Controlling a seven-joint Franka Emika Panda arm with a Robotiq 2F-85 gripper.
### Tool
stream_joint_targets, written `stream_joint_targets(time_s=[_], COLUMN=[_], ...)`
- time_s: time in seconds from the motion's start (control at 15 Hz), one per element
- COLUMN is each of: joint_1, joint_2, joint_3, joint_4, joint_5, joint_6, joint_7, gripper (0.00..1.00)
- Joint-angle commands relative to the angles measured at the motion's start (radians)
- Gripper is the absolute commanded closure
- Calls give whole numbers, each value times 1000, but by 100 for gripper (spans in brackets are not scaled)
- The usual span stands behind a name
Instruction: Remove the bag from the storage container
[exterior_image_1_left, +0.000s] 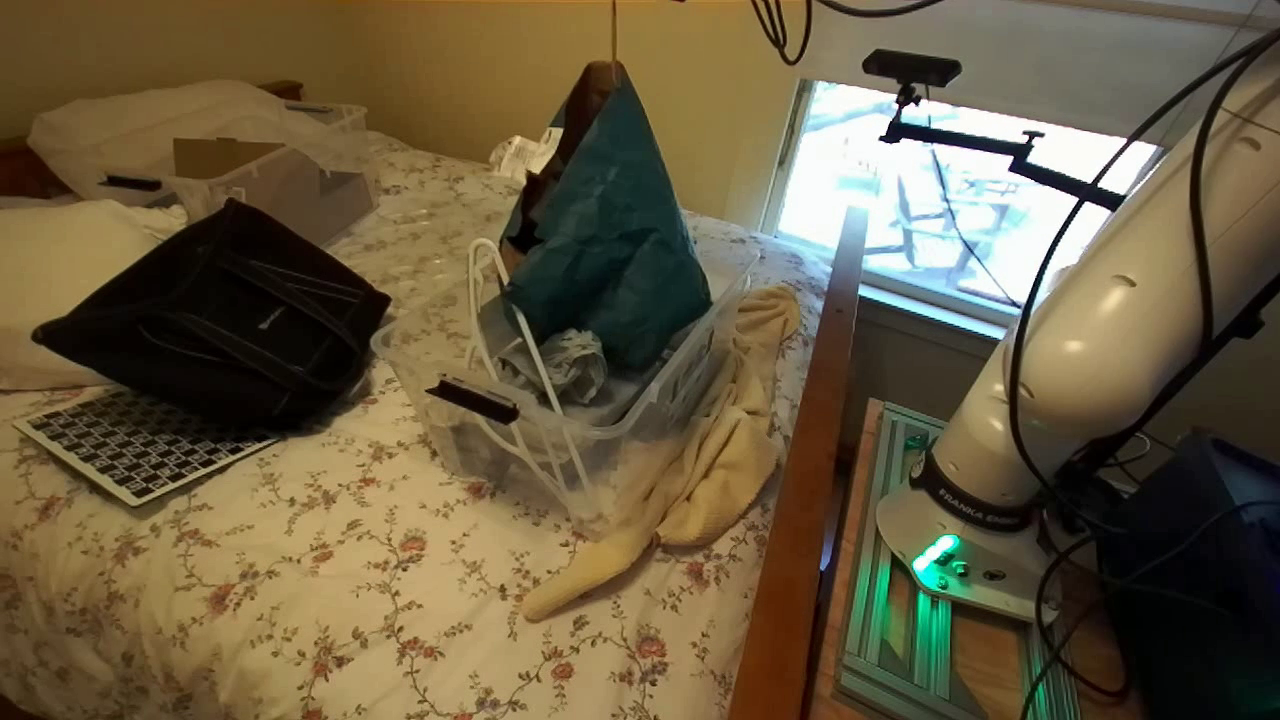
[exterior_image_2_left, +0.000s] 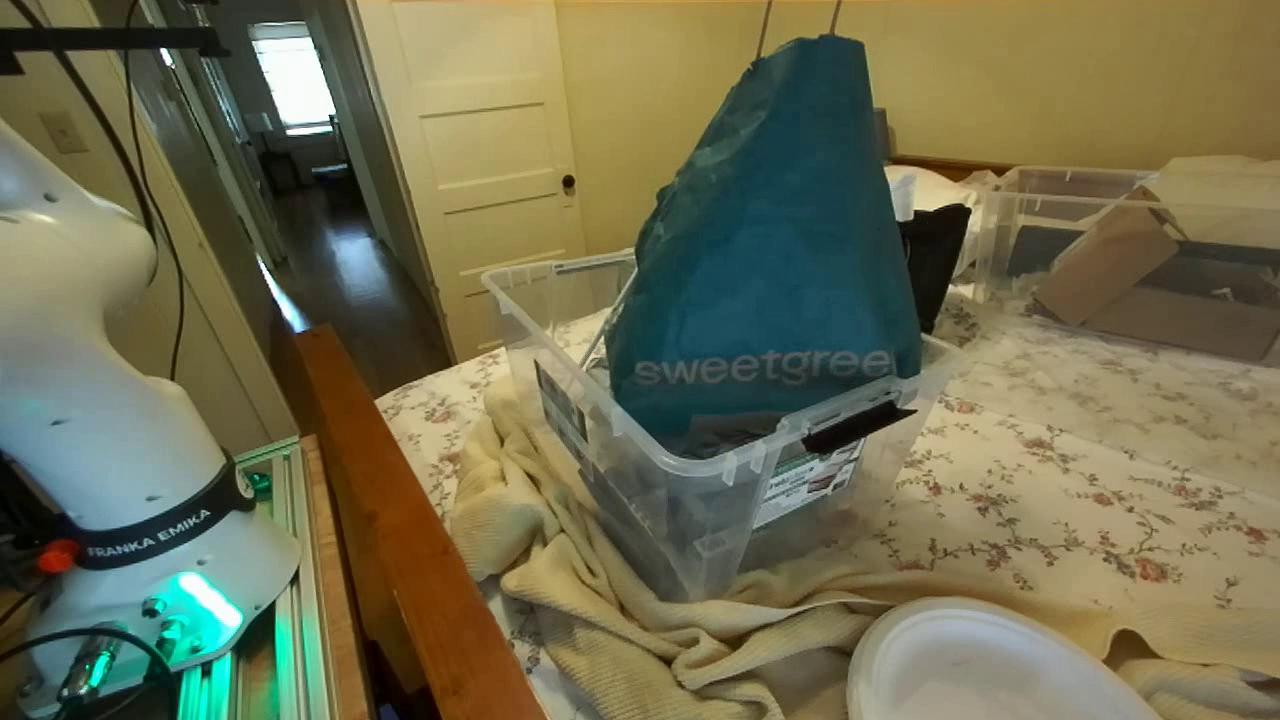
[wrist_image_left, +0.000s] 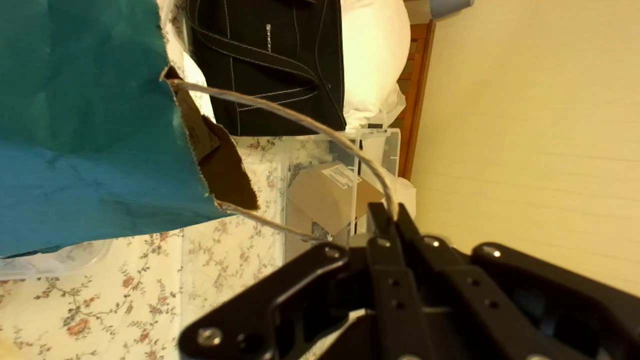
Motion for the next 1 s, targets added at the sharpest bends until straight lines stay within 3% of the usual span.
stream_joint_targets(time_s=[0.0, 0.4, 0.93], joint_1=[10, 12, 10], joint_2=[-32, -38, -43], joint_3=[5, 0, -23], joint_4=[26, 51, 122], joint_5=[47, 85, 303], joint_6=[55, 115, 190], joint_7=[17, 23, -16], gripper=[99, 99, 99])
